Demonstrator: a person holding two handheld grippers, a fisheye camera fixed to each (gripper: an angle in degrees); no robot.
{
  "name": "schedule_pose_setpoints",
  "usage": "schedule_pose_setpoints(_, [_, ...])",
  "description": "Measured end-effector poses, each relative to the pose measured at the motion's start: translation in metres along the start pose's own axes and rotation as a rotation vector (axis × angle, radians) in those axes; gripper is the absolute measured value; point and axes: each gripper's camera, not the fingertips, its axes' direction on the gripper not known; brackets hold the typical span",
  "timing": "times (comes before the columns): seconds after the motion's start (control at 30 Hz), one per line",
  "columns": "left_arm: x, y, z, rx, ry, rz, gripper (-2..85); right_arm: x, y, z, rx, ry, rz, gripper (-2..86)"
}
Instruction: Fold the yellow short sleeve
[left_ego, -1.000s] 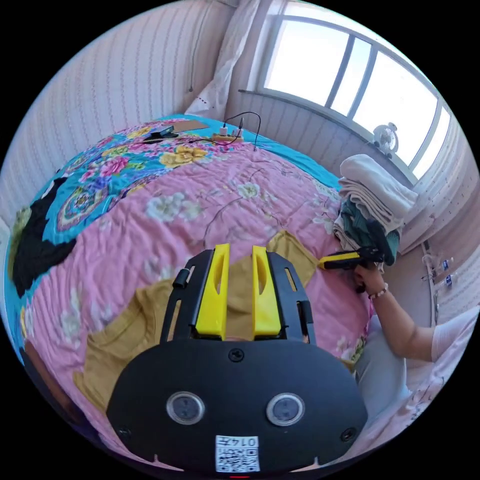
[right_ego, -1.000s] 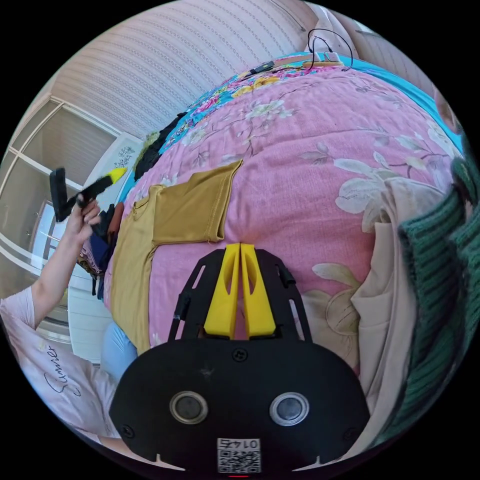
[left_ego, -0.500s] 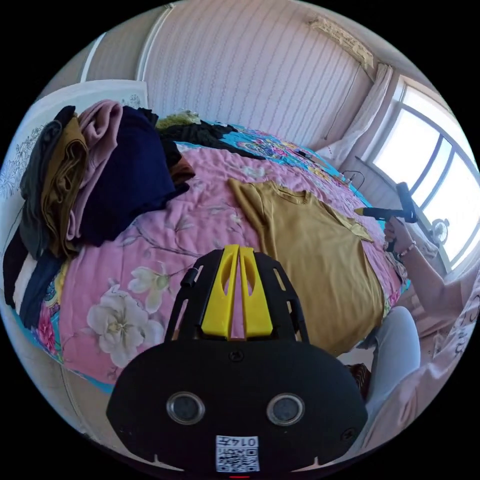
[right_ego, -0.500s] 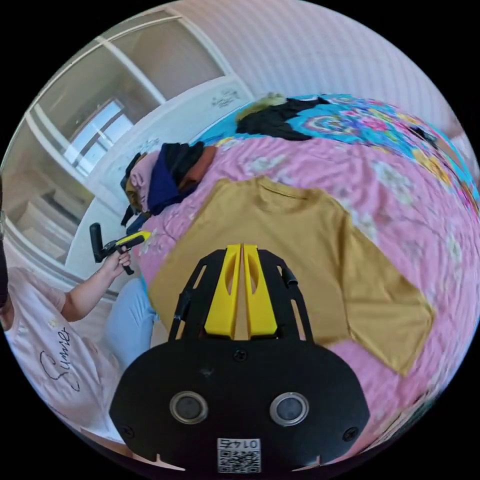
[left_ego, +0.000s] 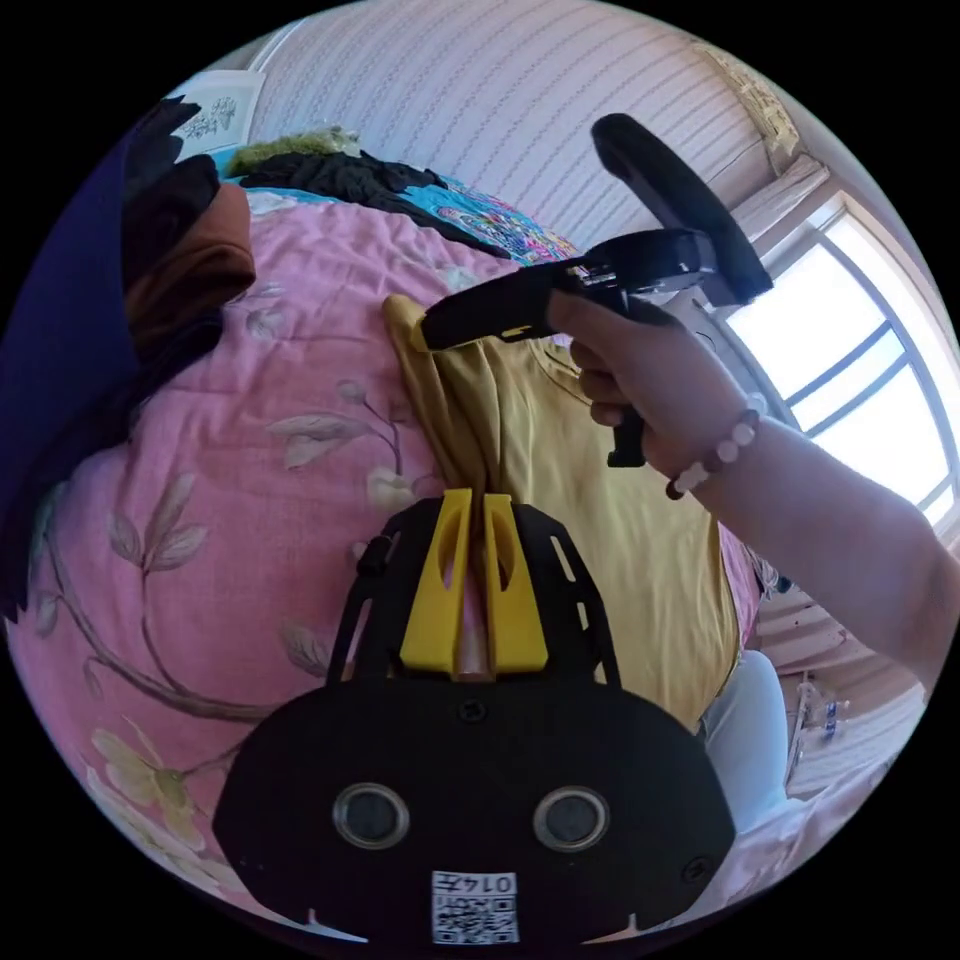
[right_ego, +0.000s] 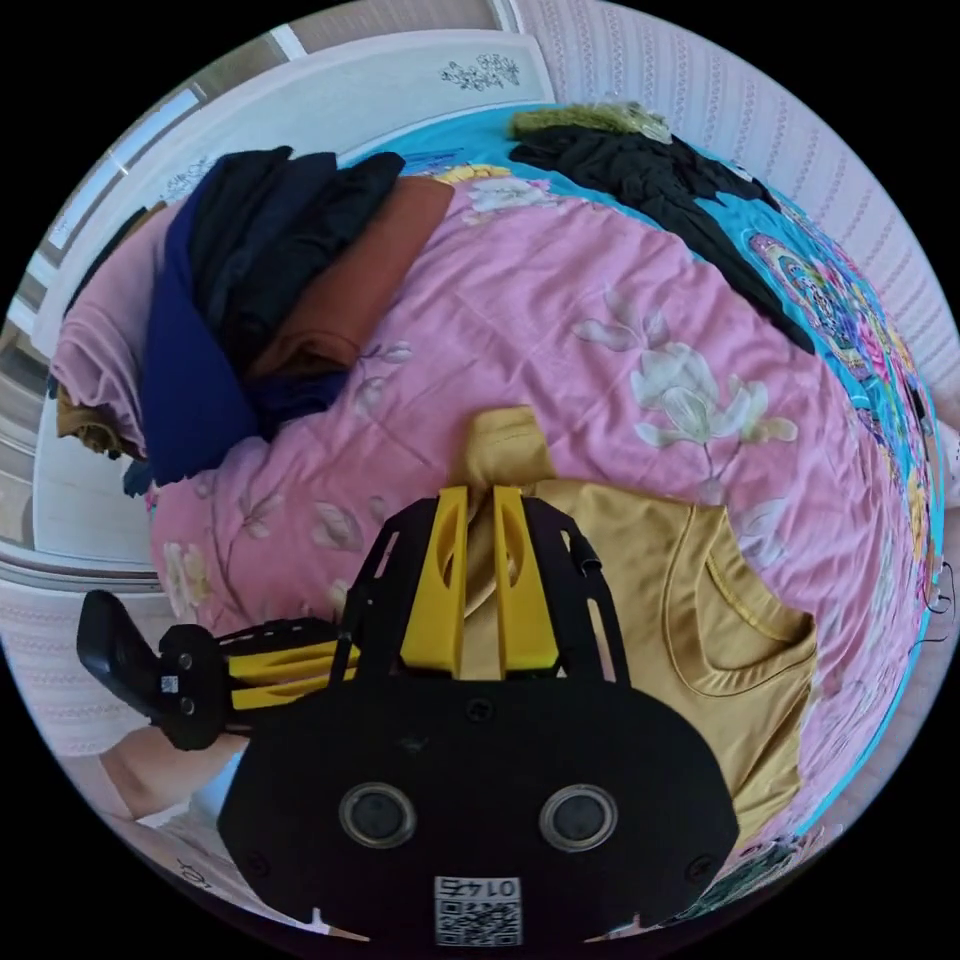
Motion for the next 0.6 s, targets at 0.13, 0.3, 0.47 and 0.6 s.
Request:
schedule_pose_setpoints(0.13, [0.004,0.011,-0.01,0.032,-0.036,0.125,0.2,0.019,0.017,-0.04,0.106,-0.218,0.046,1.3])
schedule_pose_setpoints(0.3, [0.008,0.032,-0.026,0.071,0.036,0.254,3.9,0.045,0.085,-0.105,0.213,-0.301,0.075,0.6])
schedule_pose_setpoints(0.47, [0.0,0.045,-0.031,0.016,0.08,0.314,5.3,0.063,0.139,-0.119,0.116,-0.225,0.119,1.6])
schedule_pose_setpoints(0.6, [-0.012,0.035,-0.025,-0.022,0.04,0.319,5.2,0.068,0.154,-0.133,0.119,-0.219,0.162,4.1])
